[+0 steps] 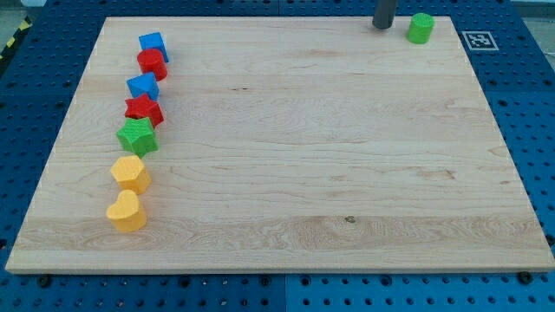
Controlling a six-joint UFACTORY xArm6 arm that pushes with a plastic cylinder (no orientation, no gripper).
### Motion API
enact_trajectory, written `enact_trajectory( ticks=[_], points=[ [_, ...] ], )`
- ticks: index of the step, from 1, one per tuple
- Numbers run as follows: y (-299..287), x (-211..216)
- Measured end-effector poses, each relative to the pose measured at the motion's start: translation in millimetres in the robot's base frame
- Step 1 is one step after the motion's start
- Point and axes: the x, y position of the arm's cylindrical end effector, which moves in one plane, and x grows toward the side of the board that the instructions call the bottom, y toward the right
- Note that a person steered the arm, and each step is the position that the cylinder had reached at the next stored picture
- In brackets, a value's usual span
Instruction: Point at blue cube
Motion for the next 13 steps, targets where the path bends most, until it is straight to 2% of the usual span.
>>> enact_trajectory(
  ticks=[5, 6, 8, 11, 12, 13],
  points=[
    [37.9, 7.3],
    [15.5, 1.2],
    [-143.6, -17.1],
    [-378.5, -19.7],
    [-449.0, -19.8],
    [-478.8, -6.8]
  ],
)
